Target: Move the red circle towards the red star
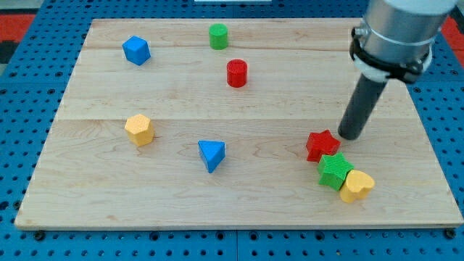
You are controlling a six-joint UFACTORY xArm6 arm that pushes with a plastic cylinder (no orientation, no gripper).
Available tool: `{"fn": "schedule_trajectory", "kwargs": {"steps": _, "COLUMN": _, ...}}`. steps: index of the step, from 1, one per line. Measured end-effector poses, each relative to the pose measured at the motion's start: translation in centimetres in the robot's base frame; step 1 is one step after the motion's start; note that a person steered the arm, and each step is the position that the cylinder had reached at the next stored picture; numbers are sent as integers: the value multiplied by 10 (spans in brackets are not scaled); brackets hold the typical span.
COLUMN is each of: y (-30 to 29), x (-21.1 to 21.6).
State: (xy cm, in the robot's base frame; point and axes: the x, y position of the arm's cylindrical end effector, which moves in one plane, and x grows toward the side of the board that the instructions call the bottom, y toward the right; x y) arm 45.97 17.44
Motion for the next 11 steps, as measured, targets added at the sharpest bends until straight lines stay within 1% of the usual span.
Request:
{"fn": "schedule_trajectory", "kwargs": {"steps": 1, "y": 7, "x": -76}}
{"fn": "schedule_trajectory", "kwargs": {"steps": 2, "y": -19, "x": -127}}
{"fn": "schedule_trajectory", "kwargs": {"steps": 3, "y": -103, "x": -142}}
{"fn": "schedule_trajectory", "kwargs": {"steps": 4, "y": -179, "x": -129}}
{"fn": "schedule_trajectory", "kwargs": {"steps": 5, "y": -209, "x": -154}}
{"fn": "schedule_trajectory", "kwargs": {"steps": 6, "y": -219, "x": -90}}
{"fn": "schedule_trajectory", "kwargs": {"steps": 7, "y": -138, "x": -68}}
{"fn": "schedule_trajectory", "kwargs": {"steps": 8, "y": -101, "x": -34}}
{"fn": "schedule_trajectory", "kwargs": {"steps": 9, "y": -176, "x": -54}}
{"fn": "schedule_trajectory", "kwargs": {"steps": 10, "y": -171, "x": -24}}
{"fn": "schedule_trajectory", "kwargs": {"steps": 11, "y": -90, "x": -23}}
